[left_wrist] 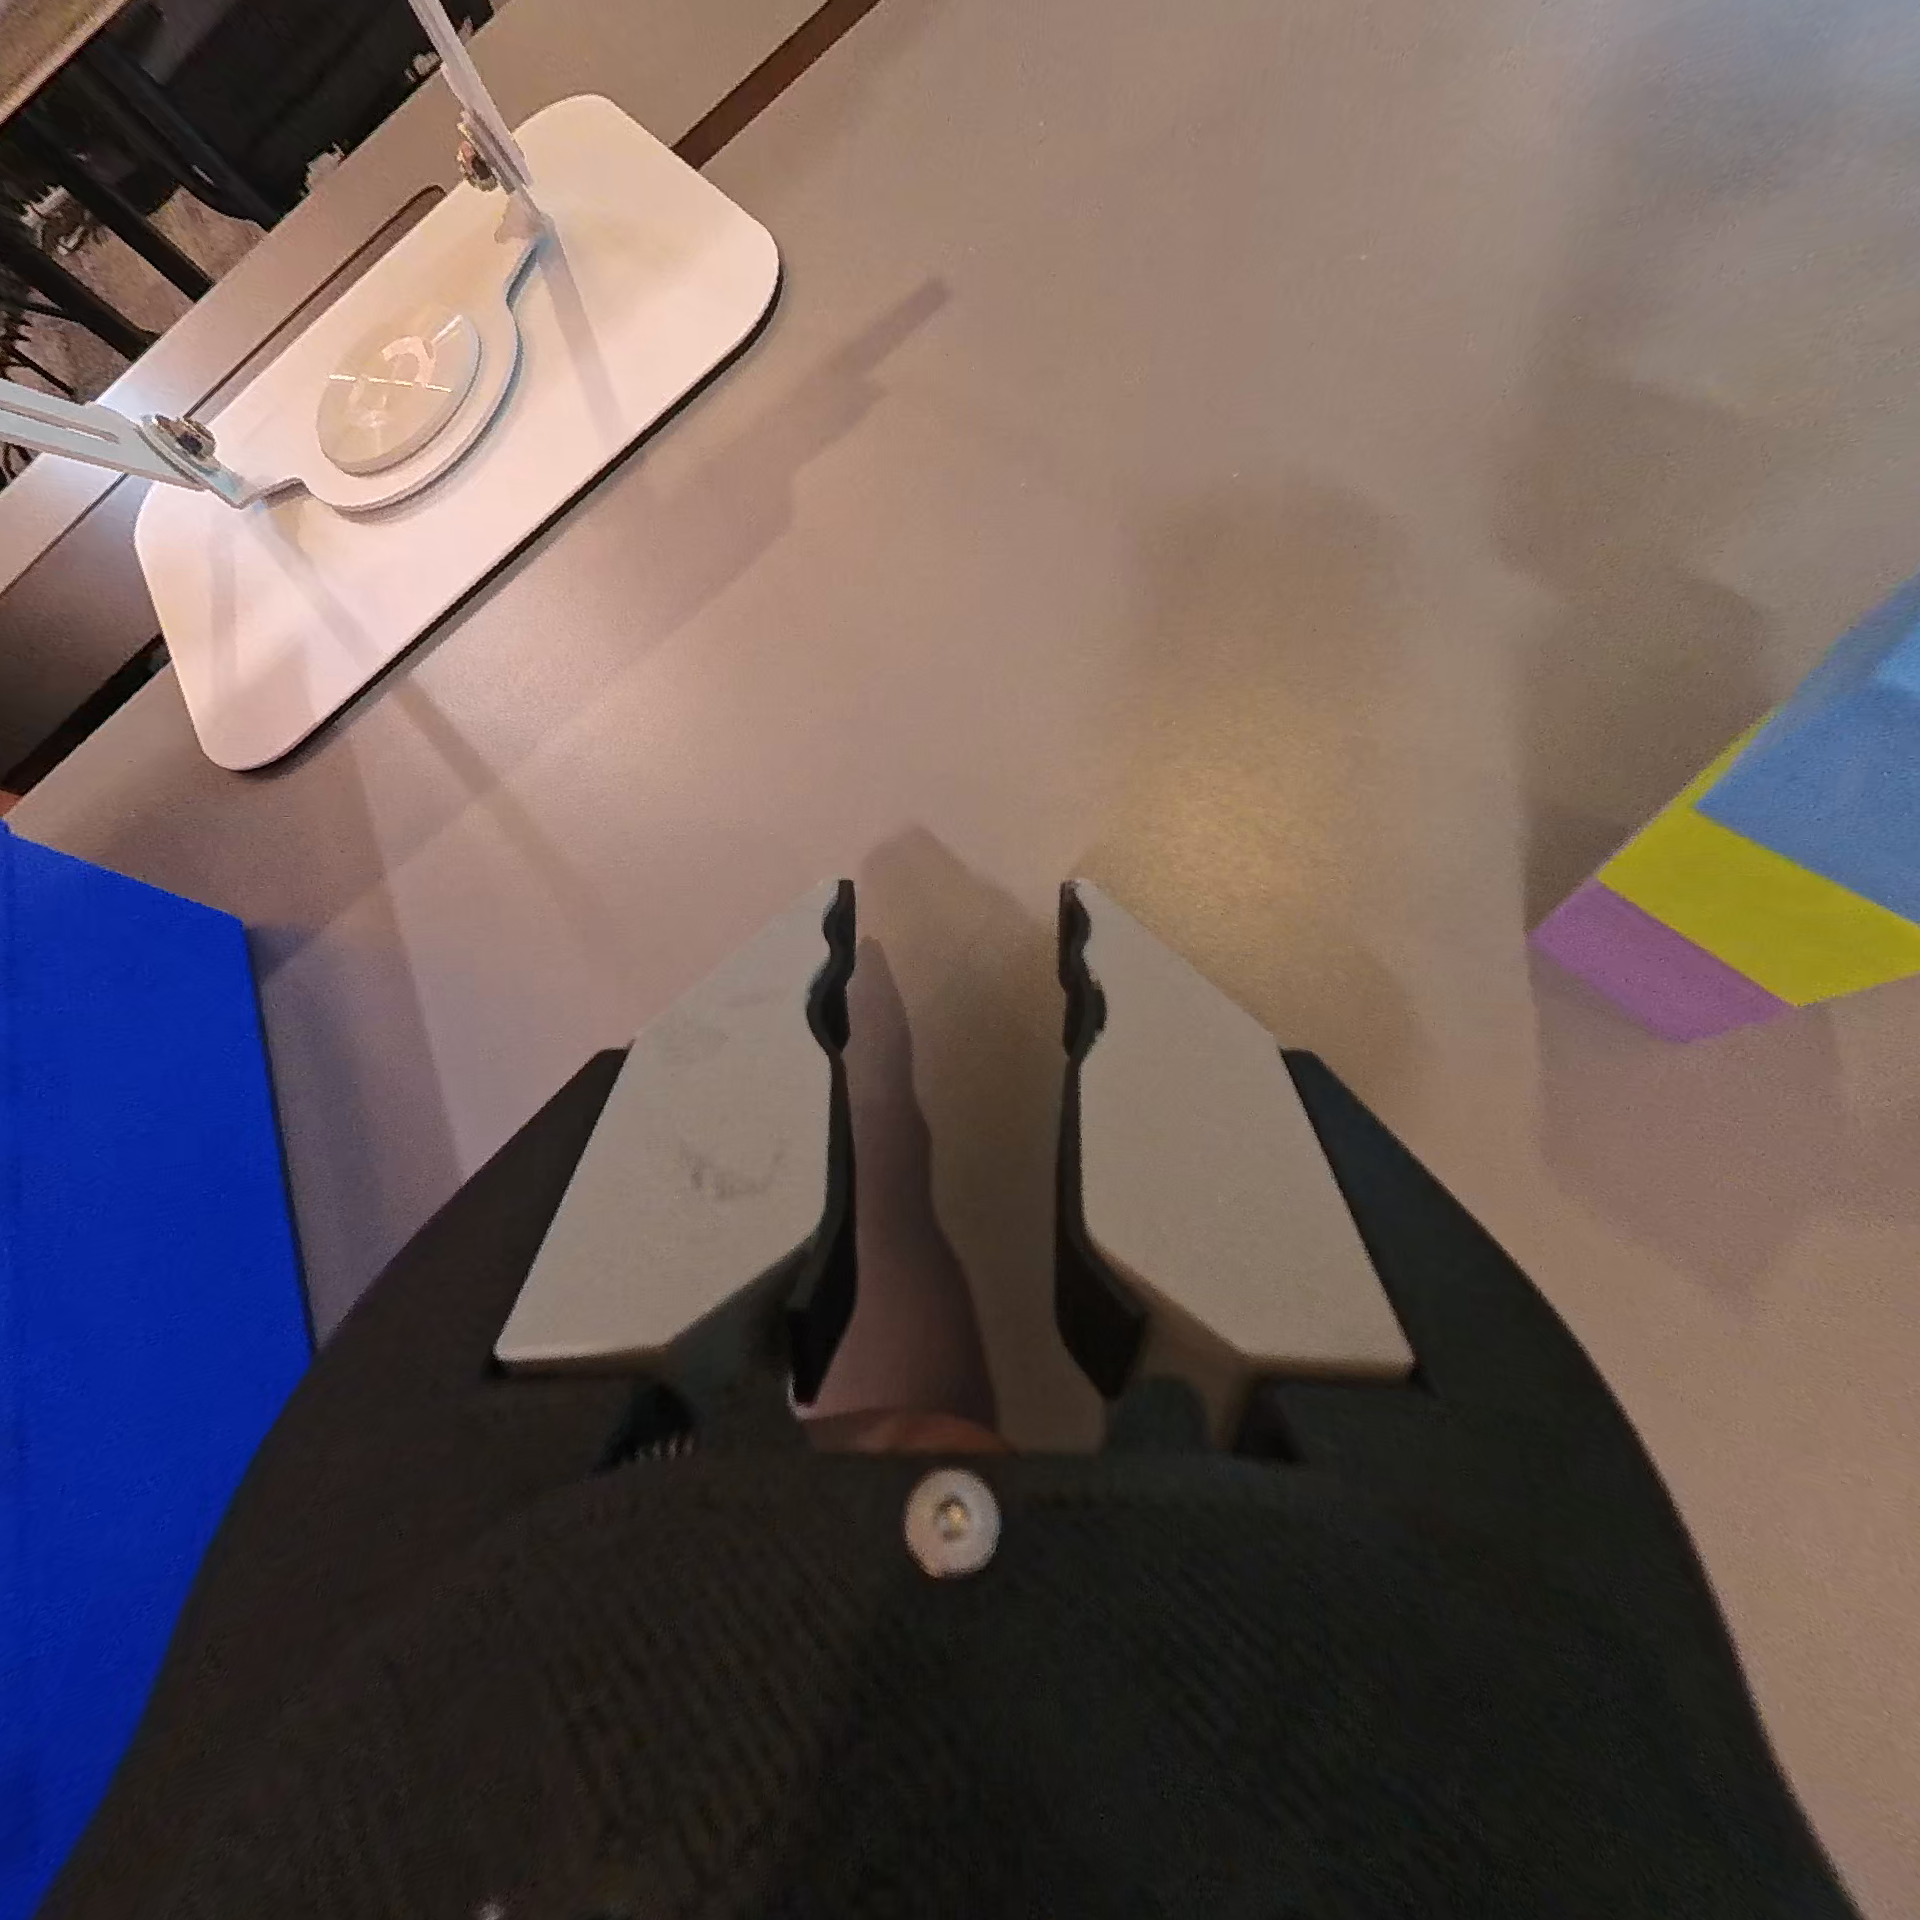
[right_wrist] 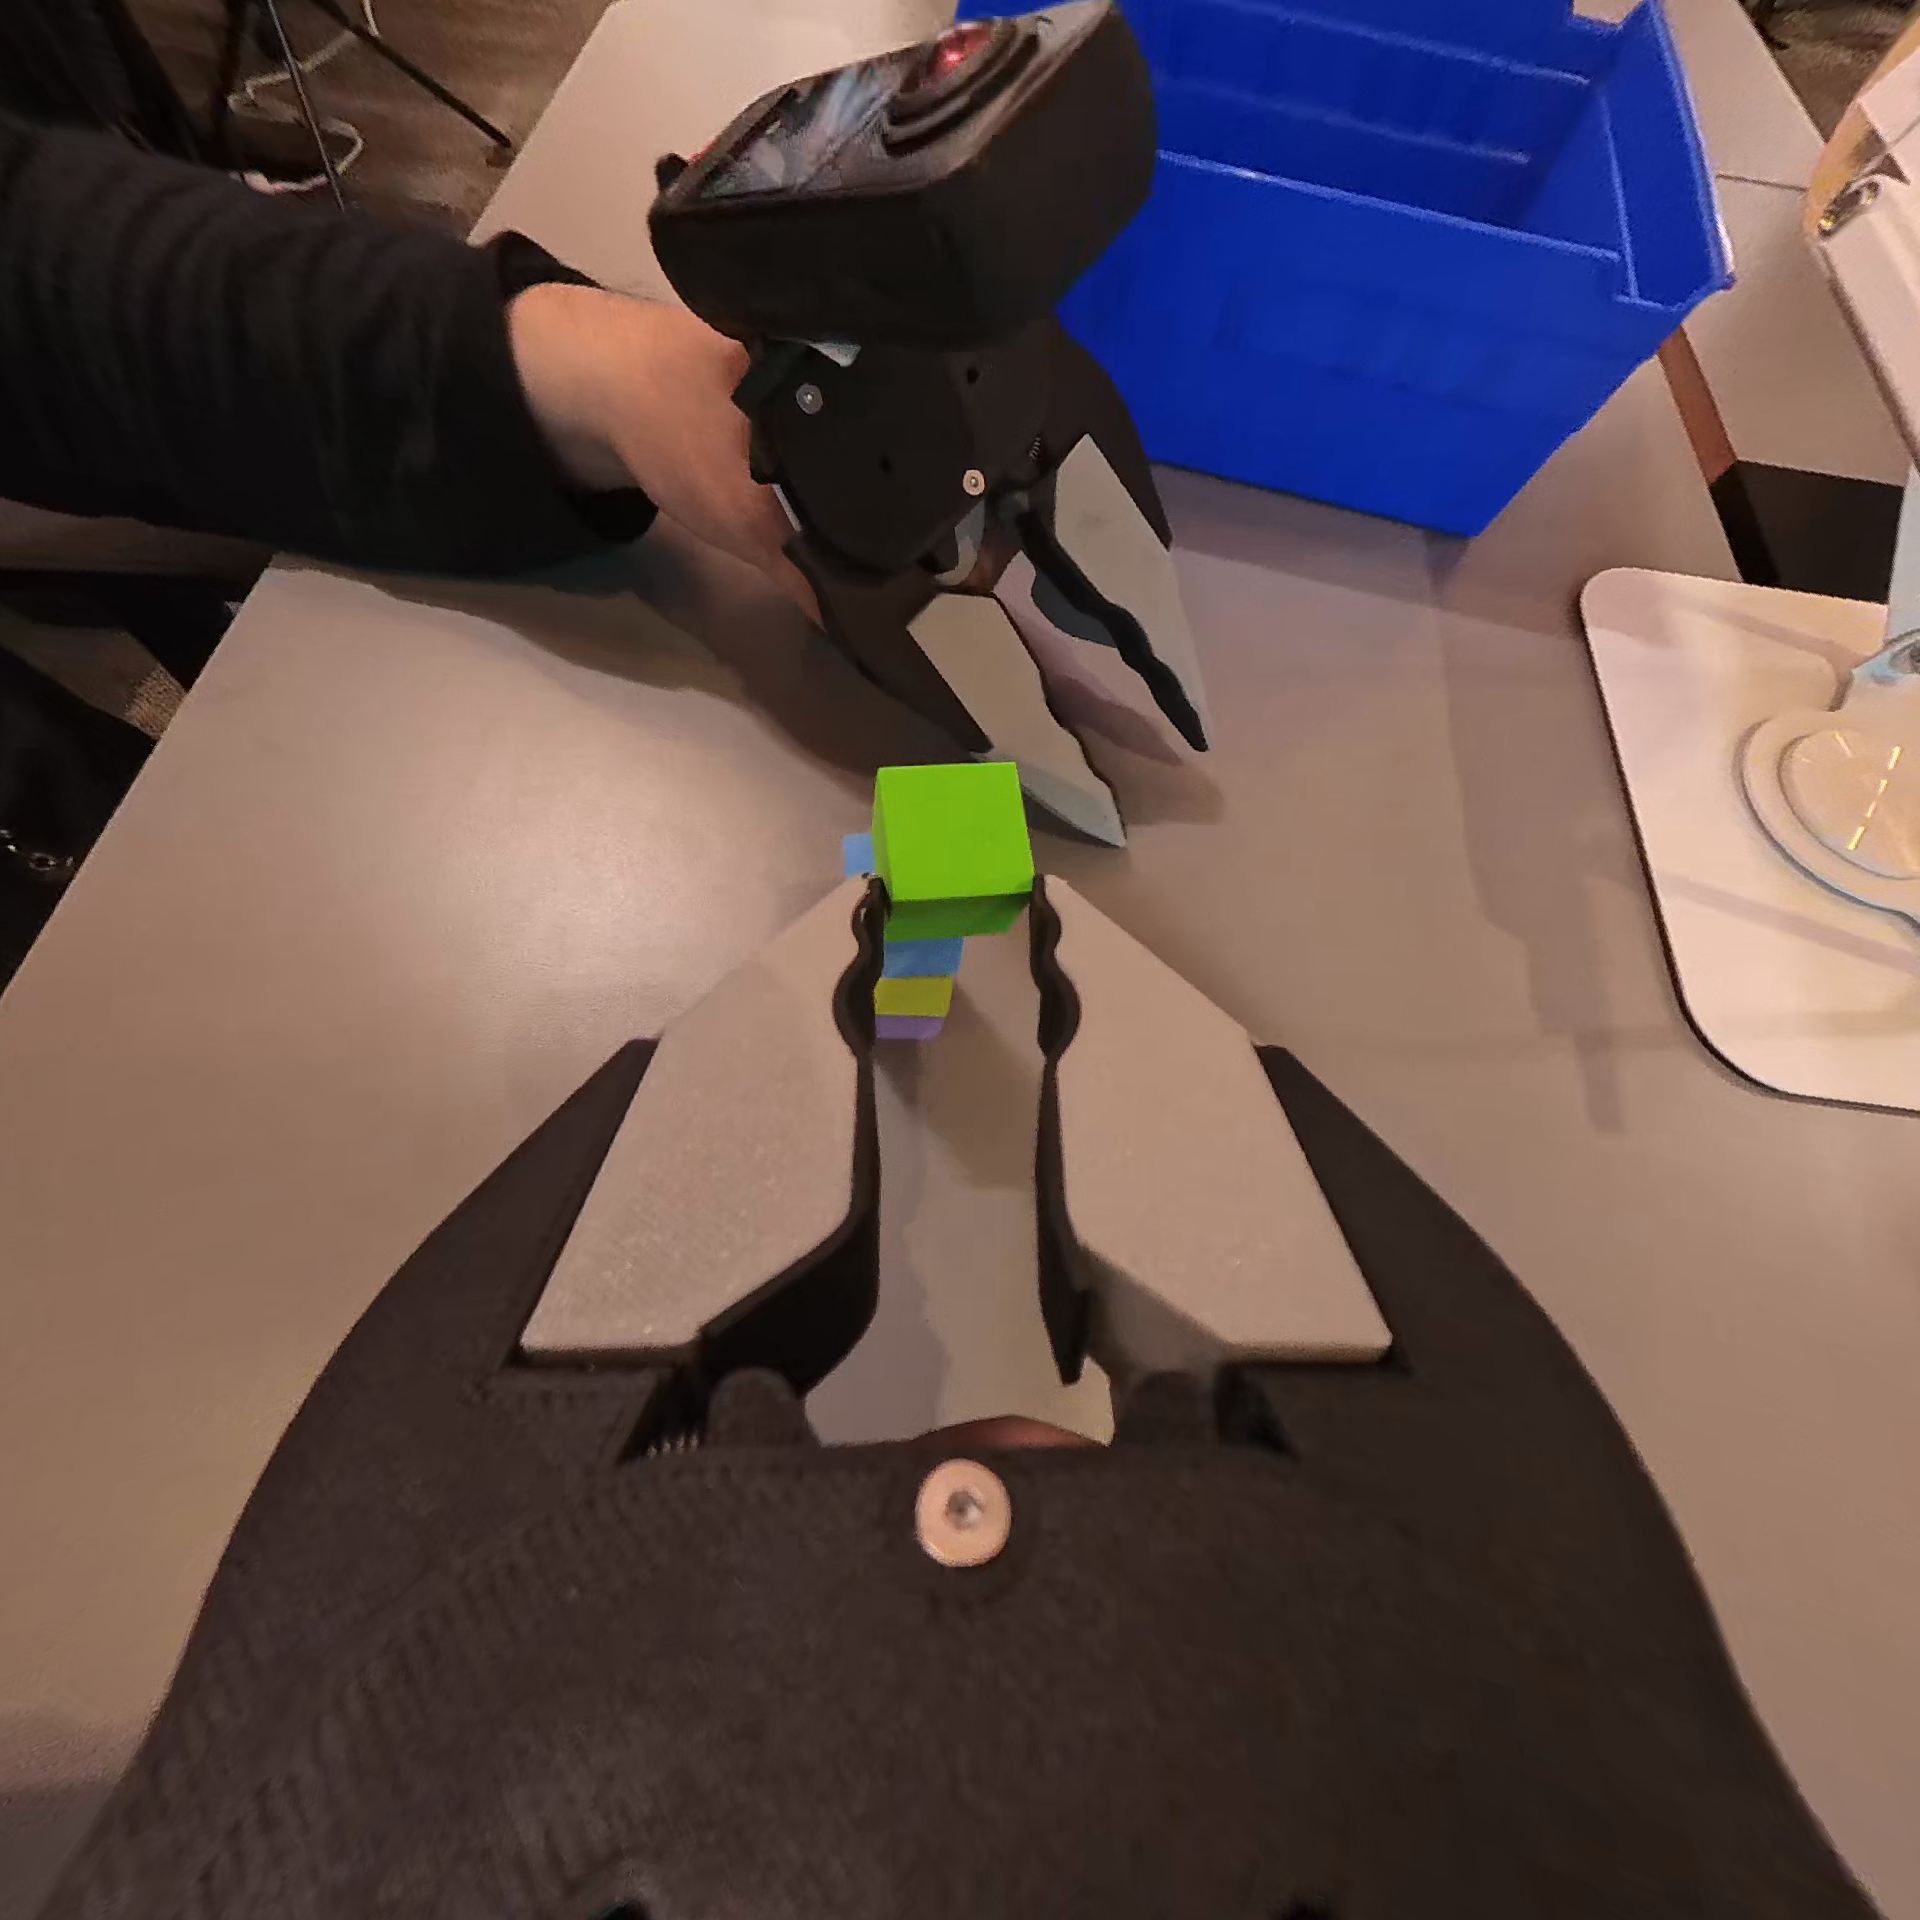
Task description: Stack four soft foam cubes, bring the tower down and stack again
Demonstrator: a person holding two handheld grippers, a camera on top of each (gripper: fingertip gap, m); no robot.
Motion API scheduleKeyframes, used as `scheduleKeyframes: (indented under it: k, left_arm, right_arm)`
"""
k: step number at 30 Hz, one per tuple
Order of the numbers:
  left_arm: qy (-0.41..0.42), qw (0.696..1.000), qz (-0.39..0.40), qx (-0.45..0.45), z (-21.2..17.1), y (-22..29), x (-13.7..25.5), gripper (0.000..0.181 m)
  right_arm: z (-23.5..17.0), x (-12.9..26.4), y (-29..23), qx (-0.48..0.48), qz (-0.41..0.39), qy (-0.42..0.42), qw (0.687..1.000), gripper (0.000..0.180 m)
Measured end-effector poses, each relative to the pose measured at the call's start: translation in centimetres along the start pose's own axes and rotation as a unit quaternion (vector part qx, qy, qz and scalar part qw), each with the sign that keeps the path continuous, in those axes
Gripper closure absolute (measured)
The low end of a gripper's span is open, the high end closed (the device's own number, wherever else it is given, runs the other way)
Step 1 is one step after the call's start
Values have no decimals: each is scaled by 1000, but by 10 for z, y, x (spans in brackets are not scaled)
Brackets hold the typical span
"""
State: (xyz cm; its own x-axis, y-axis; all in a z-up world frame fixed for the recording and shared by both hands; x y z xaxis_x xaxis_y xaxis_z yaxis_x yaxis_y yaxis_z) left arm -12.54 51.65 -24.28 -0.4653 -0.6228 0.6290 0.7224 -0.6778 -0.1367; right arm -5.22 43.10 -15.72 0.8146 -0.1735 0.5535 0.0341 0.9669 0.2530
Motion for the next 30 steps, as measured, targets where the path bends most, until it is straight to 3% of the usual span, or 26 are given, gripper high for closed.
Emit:
scheduleKeyframes:
  k: [27,30]
  left_arm:
    - [-1,1000,1,-1,0,0,0,143]
    - [-1,1000,0,0,0,0,0,143]
  right_arm:
    - [-1,-10,-8,15,-3,-45,999,154]
    - [1,-8,-7,10,-7,-37,999,136]
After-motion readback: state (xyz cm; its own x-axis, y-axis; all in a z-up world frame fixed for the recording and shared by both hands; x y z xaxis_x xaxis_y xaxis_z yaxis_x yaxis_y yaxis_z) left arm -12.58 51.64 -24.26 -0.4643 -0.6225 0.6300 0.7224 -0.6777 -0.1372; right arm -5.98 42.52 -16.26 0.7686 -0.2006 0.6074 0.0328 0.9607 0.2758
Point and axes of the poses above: each gripper's, where its closed fingertips meet, x back along the fingers, z out of its top, y = z × x across the jaws, the point moved 1 cm from there along x, back along the fingers, and after that the axes turned 12 degrees about x, right-handed, at the moved point
